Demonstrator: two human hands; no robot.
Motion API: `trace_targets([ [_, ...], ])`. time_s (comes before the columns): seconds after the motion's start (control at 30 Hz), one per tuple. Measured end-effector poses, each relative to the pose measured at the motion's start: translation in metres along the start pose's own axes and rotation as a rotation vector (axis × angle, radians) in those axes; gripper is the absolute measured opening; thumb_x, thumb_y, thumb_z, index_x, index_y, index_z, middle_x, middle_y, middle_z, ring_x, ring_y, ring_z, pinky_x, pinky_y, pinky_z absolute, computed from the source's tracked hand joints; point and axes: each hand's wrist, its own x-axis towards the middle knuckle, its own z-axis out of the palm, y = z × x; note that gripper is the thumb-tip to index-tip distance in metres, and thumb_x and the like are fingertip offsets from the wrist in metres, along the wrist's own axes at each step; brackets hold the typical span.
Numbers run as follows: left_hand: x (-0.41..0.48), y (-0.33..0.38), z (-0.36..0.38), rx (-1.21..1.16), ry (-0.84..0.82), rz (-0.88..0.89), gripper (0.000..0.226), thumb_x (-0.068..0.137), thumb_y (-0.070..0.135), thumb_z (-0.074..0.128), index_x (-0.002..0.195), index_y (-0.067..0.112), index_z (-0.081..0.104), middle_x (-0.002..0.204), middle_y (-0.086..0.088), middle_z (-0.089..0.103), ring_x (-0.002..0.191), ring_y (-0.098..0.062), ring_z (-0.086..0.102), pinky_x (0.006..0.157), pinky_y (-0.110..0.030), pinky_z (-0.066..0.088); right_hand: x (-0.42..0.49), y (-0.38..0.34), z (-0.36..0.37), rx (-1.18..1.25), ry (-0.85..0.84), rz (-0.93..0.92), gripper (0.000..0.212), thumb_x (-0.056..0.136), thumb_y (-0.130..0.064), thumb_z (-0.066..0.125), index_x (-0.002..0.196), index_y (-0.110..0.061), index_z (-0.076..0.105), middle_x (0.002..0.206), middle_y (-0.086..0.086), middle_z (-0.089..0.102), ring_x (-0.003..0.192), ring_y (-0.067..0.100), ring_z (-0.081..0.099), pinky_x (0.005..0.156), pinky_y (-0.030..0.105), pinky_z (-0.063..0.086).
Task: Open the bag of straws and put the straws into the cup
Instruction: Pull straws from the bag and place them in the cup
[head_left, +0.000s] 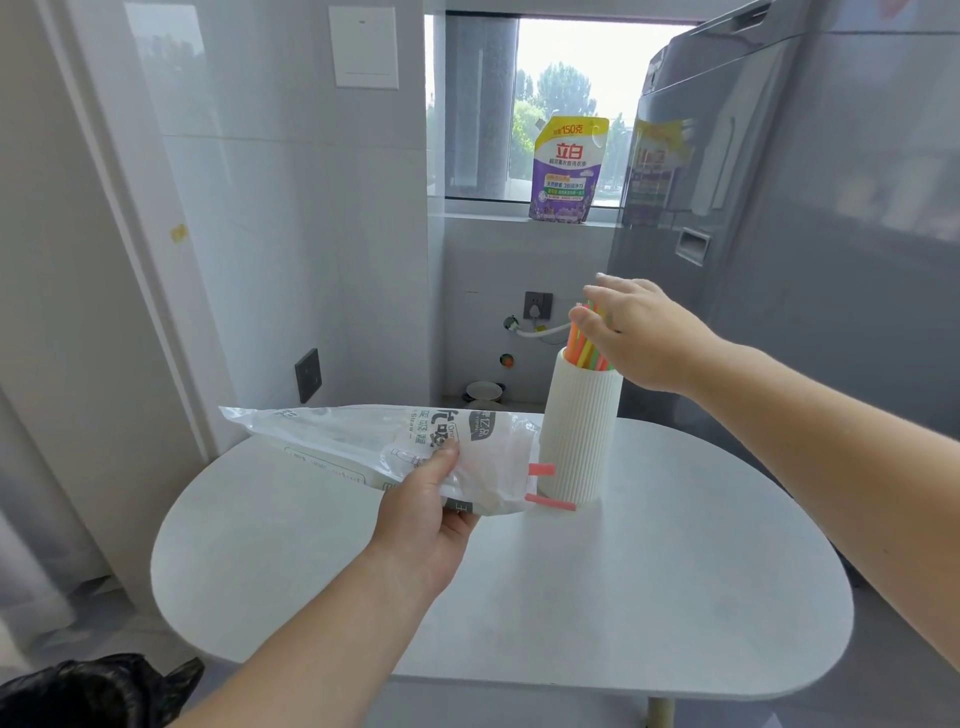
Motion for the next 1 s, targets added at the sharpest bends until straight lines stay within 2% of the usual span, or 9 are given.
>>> trace_targets([
  [0.07, 0.0, 0.001, 0.0, 0.002, 0.001, -0.002, 0.039, 0.093, 0.006, 0.068, 0.132, 0.012, 0.063, 0.098, -0.004, 0.081, 0.078, -0.017, 0.078, 0.056, -0.031, 0.061, -0.003, 0.002, 0.0, 0.041, 0.074, -0.006, 0.061, 0.104, -0.051, 0.034, 0.156, -0.019, 0.031, 0.166, 0.005, 0.024, 0.153, 0.029, 0.018, 0.119, 0.05, 0.025],
  [0.13, -0.001, 0.001, 0.0, 0.013, -0.008, -0.003, 0.036, 0.093, 0.007, 0.068, 0.129, 0.012, 0.065, 0.097, -0.004, 0.081, 0.078, -0.017, 0.078, 0.056, -0.032, 0.062, -0.011, 0.0, -0.002, 0.104, 0.257, -0.018, 0.057, 0.104, -0.046, 0.038, 0.154, -0.02, 0.035, 0.163, 0.004, 0.031, 0.151, 0.027, 0.021, 0.118, 0.047, 0.026],
  [0.23, -0.003, 0.003, 0.001, 0.05, -0.023, 0.013, 0.026, 0.094, 0.008, 0.067, 0.12, 0.012, 0.068, 0.093, -0.002, 0.081, 0.076, -0.014, 0.078, 0.063, -0.033, 0.064, -0.037, -0.012, 0.002, 0.28, 0.547, -0.041, 0.039, 0.102, -0.036, 0.042, 0.133, -0.016, 0.056, 0.136, 0.006, 0.055, 0.131, 0.027, 0.042, 0.107, 0.045, 0.04],
  [0.3, -0.004, 0.004, 0.003, 0.084, -0.038, 0.045, 0.023, 0.094, 0.008, 0.067, 0.116, 0.013, 0.069, 0.093, -0.001, 0.081, 0.077, -0.014, 0.077, 0.071, -0.035, 0.064, -0.062, -0.025, 0.017, 0.607, 0.585, 0.037, 0.031, 0.101, -0.037, 0.038, 0.112, -0.02, 0.063, 0.115, 0.002, 0.062, 0.115, 0.027, 0.054, 0.097, 0.049, 0.047],
  [0.4, -0.007, 0.005, 0.006, 0.155, -0.064, 0.108, 0.024, 0.094, 0.011, 0.068, 0.117, 0.015, 0.07, 0.1, -0.003, 0.08, 0.084, -0.016, 0.077, 0.075, -0.038, 0.063, -0.095, -0.045, 0.045, 1.327, 0.376, 0.559, 0.041, 0.103, -0.046, 0.037, 0.111, -0.016, 0.064, 0.104, 0.008, 0.067, 0.104, 0.031, 0.064, 0.094, 0.049, 0.053],
  [0.5, -0.013, 0.003, 0.009, 0.251, -0.099, 0.168, 0.027, 0.095, 0.013, 0.068, 0.122, 0.014, 0.069, 0.11, -0.006, 0.079, 0.096, -0.021, 0.076, 0.074, -0.038, 0.063, -0.121, -0.058, 0.071, 1.717, 0.017, 0.951, 0.055, 0.103, -0.054, 0.037, 0.119, -0.007, 0.06, 0.109, 0.019, 0.069, 0.1, 0.036, 0.068, 0.091, 0.049, 0.055],
  [0.67, -0.022, 0.0, 0.013, 0.467, -0.237, 0.291, 0.036, 0.096, 0.008, 0.065, 0.129, 0.019, 0.065, 0.118, -0.001, 0.076, 0.108, -0.022, 0.072, 0.092, -0.048, 0.059, -0.136, -0.073, 0.079, 1.953, -0.024, 0.982, 0.055, 0.106, -0.048, 0.034, 0.116, -0.003, 0.064, 0.103, 0.022, 0.076, 0.098, 0.037, 0.074, 0.088, 0.049, 0.058],
  [0.83, -0.023, -0.003, 0.01, 0.628, -0.336, 0.342, 0.042, 0.083, 0.016, 0.07, 0.125, 0.019, 0.068, 0.118, -0.004, 0.076, 0.11, -0.026, 0.072, 0.099, -0.056, 0.054, -0.139, -0.081, 0.085, 1.974, -0.048, 0.991, 0.05, 0.107, -0.046, 0.033, 0.119, -0.012, 0.068, 0.108, 0.016, 0.077, 0.103, 0.035, 0.072, 0.087, 0.047, 0.058],
  [1.0, -0.02, 0.0, 0.007, 0.666, -0.358, 0.38, 0.043, 0.082, 0.014, 0.071, 0.124, 0.021, 0.069, 0.119, -0.002, 0.076, 0.113, -0.024, 0.07, 0.101, -0.057, 0.052, -0.139, -0.073, 0.094, 1.908, -0.106, 1.025, 0.064, 0.104, -0.055, 0.03, 0.117, -0.006, 0.069, 0.097, 0.017, 0.076, 0.082, 0.033, 0.069, 0.069, 0.04, 0.054],
])
